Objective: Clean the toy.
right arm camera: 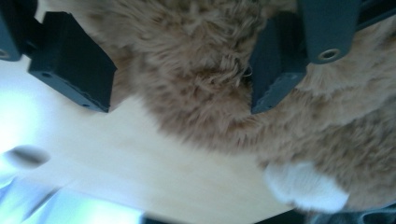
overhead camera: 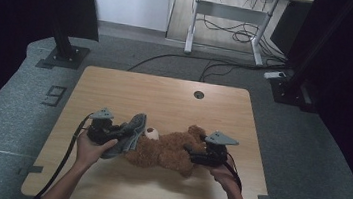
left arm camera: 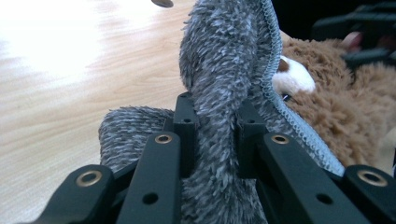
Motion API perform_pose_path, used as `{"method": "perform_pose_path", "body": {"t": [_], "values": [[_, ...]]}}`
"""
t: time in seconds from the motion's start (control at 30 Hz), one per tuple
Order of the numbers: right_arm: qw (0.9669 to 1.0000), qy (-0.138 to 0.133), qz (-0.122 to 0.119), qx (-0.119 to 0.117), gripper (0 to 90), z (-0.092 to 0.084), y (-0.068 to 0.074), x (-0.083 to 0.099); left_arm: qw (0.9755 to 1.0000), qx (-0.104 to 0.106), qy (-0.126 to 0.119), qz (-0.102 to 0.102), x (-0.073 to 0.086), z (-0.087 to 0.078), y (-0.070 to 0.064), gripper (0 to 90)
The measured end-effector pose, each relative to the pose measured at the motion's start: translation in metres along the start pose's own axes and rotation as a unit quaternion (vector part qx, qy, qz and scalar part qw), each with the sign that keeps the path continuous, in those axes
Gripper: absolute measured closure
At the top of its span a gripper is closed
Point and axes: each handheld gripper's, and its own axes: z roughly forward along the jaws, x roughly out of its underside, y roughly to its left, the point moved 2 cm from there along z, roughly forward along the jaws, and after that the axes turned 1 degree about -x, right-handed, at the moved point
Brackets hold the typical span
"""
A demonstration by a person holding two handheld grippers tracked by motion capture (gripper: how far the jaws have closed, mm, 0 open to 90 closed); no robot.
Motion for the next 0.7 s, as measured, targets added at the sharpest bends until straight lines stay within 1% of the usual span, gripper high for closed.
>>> {"method": "perform_pose_path", "body": {"t": [0.1,0.13,0.17,0.2,0.27,0.3,0.33,0.37,0.4,0.43,0.47,0.57,0.6,0.63,0.7], "values": [[0.9993,0.001,0.020,-0.032,24.2,0.001,0.009,0.014,0.9999,0.005,0.015,0.000,0.011,0.002,0.000,75.2],[0.9983,0.010,0.022,-0.054,23.6,0.002,0.022,0.025,0.9998,0.006,0.021,0.001,0.016,0.003,0.000,75.1],[0.9983,0.010,0.022,-0.054,22.5,0.002,0.022,0.025,0.9997,0.011,0.021,-0.003,0.020,0.003,0.000,75.1],[0.9983,0.012,0.017,-0.054,20.7,0.002,0.029,0.030,0.9996,0.020,0.019,-0.010,0.024,0.002,0.000,75.0],[0.9990,0.015,0.005,-0.042,19.4,0.001,0.038,0.039,0.9992,0.032,0.013,-0.020,0.029,-0.001,-0.001,74.8],[0.9992,0.015,-0.002,-0.036,19.5,0.001,0.042,0.043,0.9991,0.033,0.010,-0.023,0.031,-0.001,-0.002,74.9],[0.9994,0.014,-0.011,-0.028,19.4,0.001,0.045,0.046,0.9992,0.032,0.008,-0.023,0.032,0.001,-0.003,74.8],[0.9995,0.014,-0.021,-0.019,19.0,0.003,0.048,0.049,0.9995,0.025,0.007,-0.020,0.034,0.004,-0.005,74.9],[0.9992,0.017,-0.036,-0.003,18.9,0.005,0.052,0.051,0.9996,0.020,0.005,-0.017,0.034,0.007,-0.005,75.1],[0.9983,0.017,-0.052,0.018,19.2,0.009,0.055,0.053,0.9997,0.016,0.001,-0.020,0.034,0.009,-0.003,75.2],[0.9977,0.014,-0.057,0.035,19.8,0.012,0.057,0.054,0.9996,0.013,-0.003,-0.025,0.032,0.012,0.000,75.2],[0.9958,0.007,-0.061,0.068,21.5,0.020,0.056,0.050,0.9990,0.009,-0.014,-0.041,0.026,0.020,0.011,75.1],[0.9953,0.005,-0.059,0.077,21.8,0.024,0.055,0.049,0.9989,0.006,-0.017,-0.043,0.023,0.022,0.015,75.0],[0.9945,0.002,-0.062,0.085,22.0,0.028,0.053,0.047,0.9988,0.002,-0.019,-0.044,0.020,0.024,0.019,75.1],[0.9937,-0.003,-0.060,0.095,22.2,0.036,0.046,0.043,0.9988,-0.003,-0.021,-0.045,0.013,0.029,0.025,75.0]]}}
